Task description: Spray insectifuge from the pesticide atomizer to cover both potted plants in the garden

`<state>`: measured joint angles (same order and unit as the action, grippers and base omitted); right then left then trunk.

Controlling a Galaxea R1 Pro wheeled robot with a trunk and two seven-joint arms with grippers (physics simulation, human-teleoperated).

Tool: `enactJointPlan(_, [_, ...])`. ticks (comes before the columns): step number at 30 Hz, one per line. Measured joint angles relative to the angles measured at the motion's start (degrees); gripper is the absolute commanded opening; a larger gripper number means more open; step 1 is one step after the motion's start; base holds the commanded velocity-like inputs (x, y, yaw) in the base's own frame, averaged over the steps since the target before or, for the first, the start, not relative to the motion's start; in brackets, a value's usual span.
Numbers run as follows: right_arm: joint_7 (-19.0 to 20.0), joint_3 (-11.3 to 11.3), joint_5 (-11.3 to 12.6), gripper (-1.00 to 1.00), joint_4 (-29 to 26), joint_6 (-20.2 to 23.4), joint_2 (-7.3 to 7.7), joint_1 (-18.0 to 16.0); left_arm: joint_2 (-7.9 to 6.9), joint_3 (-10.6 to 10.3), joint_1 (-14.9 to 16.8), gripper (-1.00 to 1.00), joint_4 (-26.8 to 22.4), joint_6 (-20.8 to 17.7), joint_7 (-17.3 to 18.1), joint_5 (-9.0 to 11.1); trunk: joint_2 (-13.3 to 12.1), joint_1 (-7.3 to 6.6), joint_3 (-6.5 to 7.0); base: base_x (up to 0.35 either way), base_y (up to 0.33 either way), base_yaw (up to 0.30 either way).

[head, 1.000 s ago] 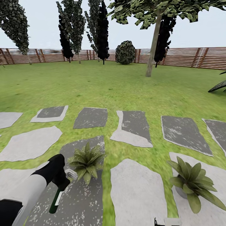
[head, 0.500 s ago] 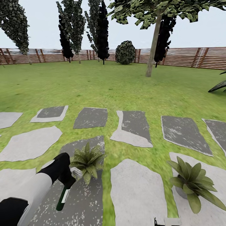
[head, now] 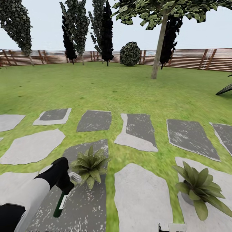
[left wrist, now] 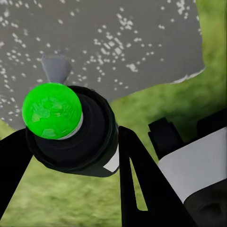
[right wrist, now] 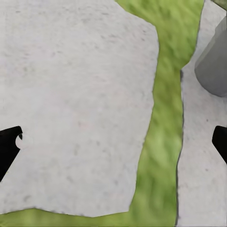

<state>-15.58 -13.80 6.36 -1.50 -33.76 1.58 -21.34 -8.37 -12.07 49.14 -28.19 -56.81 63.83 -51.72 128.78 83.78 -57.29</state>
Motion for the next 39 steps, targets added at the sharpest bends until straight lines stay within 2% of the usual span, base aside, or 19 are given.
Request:
enactJointPlan(9, [0.00,0.00,0.00,1.00,0.00,0.00,0.00,0.00,-0.77,0.07,-0.03,-1.00,0.05,0.01,0.00,-0.07,0.00,0.00,0.00,0.000,0.000,0.222])
enactJointPlan(21, [-0.02,-0.01,-0.01,1.00,0.00,-0.02,0.00,0.00,-0.19,0.00,-0.31,-1.00,0.02,0.04,0.00,-0.05,0.00,-0.01,0.00,0.159,-0.082,0.006])
enactJointPlan(33, [0.00,0.00,0.00,1.00,0.00,0.00,0.00,0.00,-0.35,0.07,-0.04,-1.00,0.00,-0.08,-0.01,0.00,0.00,0.00,0.00,-0.003,-0.023,0.241])
enactJointPlan(39, [0.00,-0.01,-0.01,1.00,-0.01,0.00,0.00,0.00,-0.18,0.08,0.03,-1.00,0.01,-0.08,0.01,-0.05,0.00,-0.02,0.00,0.089,0.000,0.046])
